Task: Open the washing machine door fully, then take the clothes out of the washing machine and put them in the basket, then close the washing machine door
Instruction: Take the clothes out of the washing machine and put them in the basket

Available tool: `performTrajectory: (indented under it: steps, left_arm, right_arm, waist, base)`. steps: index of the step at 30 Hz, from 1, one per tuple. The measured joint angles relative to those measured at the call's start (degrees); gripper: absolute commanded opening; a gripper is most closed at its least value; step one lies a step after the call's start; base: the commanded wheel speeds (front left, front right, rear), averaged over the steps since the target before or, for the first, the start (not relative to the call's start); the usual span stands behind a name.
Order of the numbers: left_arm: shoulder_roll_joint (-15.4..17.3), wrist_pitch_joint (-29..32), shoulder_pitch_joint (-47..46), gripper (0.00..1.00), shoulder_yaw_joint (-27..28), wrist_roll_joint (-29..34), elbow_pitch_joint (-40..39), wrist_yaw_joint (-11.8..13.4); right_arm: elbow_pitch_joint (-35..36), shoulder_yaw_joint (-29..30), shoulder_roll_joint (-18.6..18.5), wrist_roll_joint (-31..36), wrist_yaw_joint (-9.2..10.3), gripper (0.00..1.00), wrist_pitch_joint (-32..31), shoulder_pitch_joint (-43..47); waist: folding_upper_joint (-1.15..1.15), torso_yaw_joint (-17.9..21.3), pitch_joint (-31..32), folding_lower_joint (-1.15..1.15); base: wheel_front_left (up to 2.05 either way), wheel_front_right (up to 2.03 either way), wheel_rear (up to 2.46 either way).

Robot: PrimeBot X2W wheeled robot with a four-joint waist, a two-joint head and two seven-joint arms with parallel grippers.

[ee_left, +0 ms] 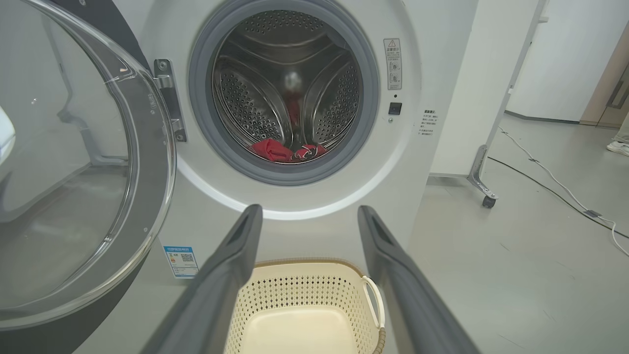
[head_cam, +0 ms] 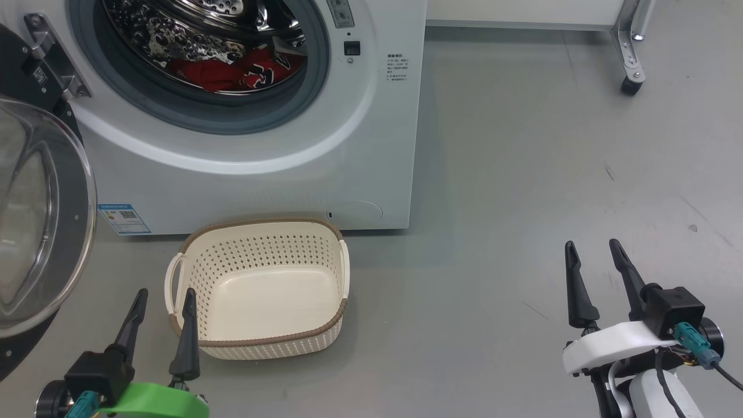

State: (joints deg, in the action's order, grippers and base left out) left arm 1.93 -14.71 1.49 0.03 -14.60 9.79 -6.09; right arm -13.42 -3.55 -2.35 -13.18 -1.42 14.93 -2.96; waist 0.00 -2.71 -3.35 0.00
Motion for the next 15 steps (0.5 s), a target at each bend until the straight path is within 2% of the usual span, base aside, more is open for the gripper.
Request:
performTrajectory:
  steps: [15]
  left_arm:
    - [0.0, 0.0, 0.0, 1.0, 0.0, -0.4, -0.5, 0.6]
  right_arm:
    - [0.0, -0.2, 0.0, -0.5, 0.07, 1.0, 0.0, 0.0]
  waist:
    - [0.0, -0.2, -0.6, 0.0]
  base:
    - [0.97, -0.97, 0.0]
